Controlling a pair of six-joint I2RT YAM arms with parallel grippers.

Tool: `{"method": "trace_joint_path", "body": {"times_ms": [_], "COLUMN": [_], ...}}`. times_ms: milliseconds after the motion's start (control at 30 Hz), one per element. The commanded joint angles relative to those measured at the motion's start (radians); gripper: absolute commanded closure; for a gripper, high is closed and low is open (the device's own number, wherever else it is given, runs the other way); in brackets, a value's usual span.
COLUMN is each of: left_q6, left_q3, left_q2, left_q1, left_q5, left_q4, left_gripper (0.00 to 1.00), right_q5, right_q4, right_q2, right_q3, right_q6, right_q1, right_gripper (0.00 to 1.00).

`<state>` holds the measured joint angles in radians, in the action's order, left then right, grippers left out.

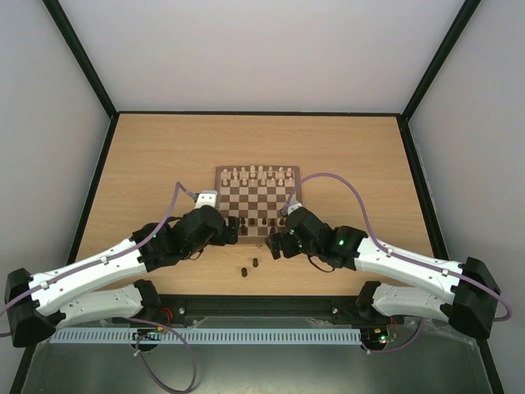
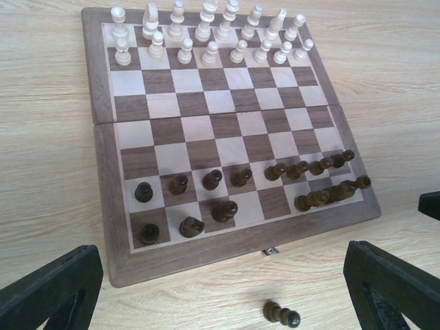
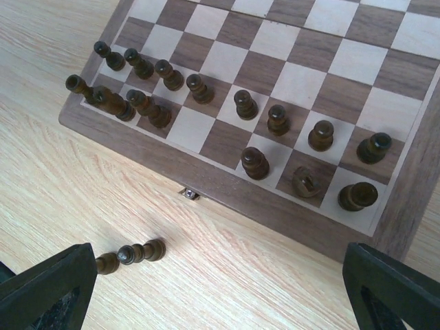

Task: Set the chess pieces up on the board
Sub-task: Place the chess piece on the chessboard, then pick up the chess piece at the center of the board.

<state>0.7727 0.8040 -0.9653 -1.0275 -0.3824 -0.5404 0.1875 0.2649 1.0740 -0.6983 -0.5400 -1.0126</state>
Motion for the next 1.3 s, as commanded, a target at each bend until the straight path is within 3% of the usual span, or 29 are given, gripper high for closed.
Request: {"method": "trace_joint_path", "body": {"times_ms": [0, 467, 933, 1267], "left_q6": [-0.003, -0.005, 0.012, 0.016], "left_q3": [-0.027, -0.056, -0.078, -0.085], "left_q2": [0.03, 0.101, 0.099, 0.111], "left_q1": [-0.004, -0.003, -0.003, -0.003], "left_q5": [-0.022, -0.041, -0.047, -0.05], "left_q4": [-0.026, -0.041, -0.036, -0.045], "left_gripper": [0.01, 0.01, 0.01, 0.01], "right_q5": [-0.001, 0.04, 0.033, 0.055], "right_q4": [0.077, 0.122, 0.118, 0.086], "right_q2": [-0.006, 0.0, 0.257, 0.433], "right_q3": [-0.023, -0.028, -0.142, -0.196], "right_q6": [-0.033, -0.069, -0.056, -0.056], "right_q1": [-0.018, -0.05, -0.244, -0.254], "right_gripper": [0.01, 0.01, 0.35, 0.49]}}
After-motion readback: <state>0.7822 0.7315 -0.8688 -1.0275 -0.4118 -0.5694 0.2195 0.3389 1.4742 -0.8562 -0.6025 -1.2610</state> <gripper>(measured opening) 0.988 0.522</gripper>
